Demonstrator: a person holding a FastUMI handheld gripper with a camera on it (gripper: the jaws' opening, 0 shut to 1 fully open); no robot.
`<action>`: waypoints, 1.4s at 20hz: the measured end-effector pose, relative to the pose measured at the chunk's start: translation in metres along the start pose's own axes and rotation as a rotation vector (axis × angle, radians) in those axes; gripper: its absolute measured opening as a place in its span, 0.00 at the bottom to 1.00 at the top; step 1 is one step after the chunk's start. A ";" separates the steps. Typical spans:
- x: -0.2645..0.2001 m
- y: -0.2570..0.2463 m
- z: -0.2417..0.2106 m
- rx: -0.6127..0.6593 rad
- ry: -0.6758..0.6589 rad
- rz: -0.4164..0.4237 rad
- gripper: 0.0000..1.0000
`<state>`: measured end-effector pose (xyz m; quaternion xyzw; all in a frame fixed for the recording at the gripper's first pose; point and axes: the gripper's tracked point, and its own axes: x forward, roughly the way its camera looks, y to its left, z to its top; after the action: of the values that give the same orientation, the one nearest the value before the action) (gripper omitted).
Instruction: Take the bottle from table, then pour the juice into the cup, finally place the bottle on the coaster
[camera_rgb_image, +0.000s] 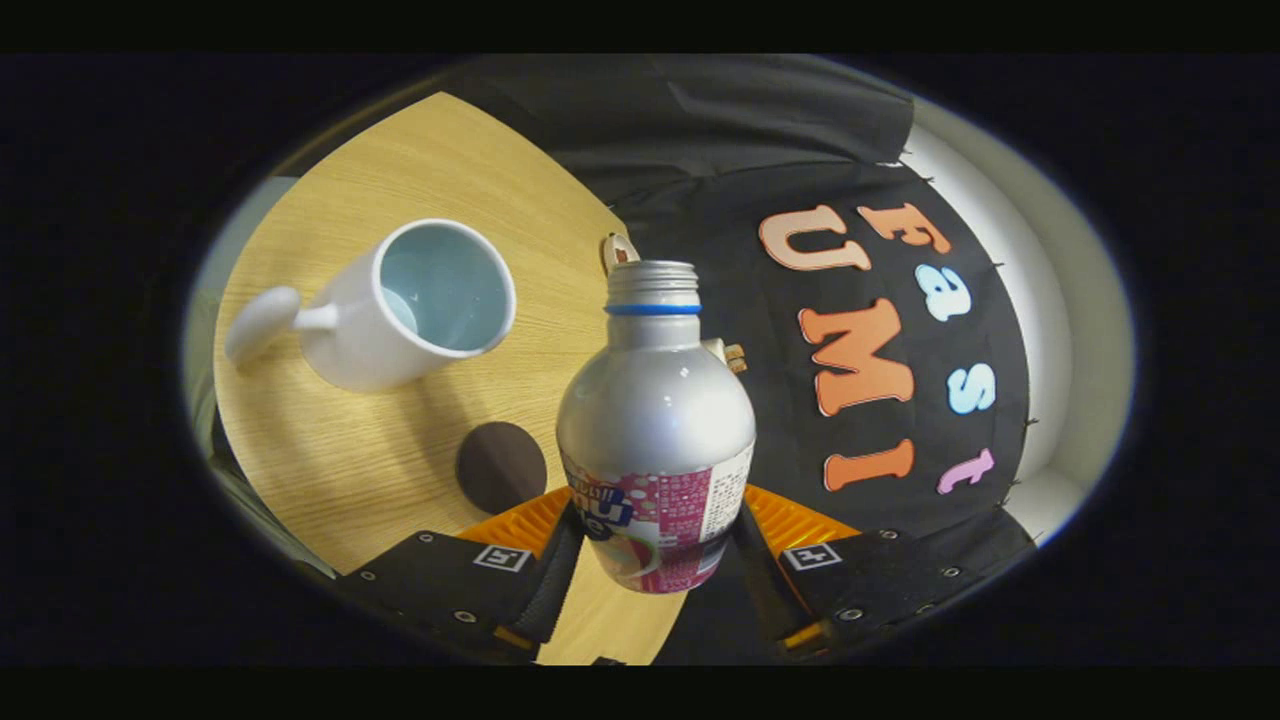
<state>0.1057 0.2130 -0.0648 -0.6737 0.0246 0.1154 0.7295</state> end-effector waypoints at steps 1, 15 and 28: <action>0.001 -0.002 0.001 -0.027 -0.001 -0.005 0.76; 0.003 -0.004 0.006 -0.220 -0.003 -0.024 0.76; 0.007 -0.018 0.014 -0.390 0.004 -0.040 0.76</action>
<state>0.1142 0.2269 -0.0474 -0.8028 -0.0103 0.1022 0.5873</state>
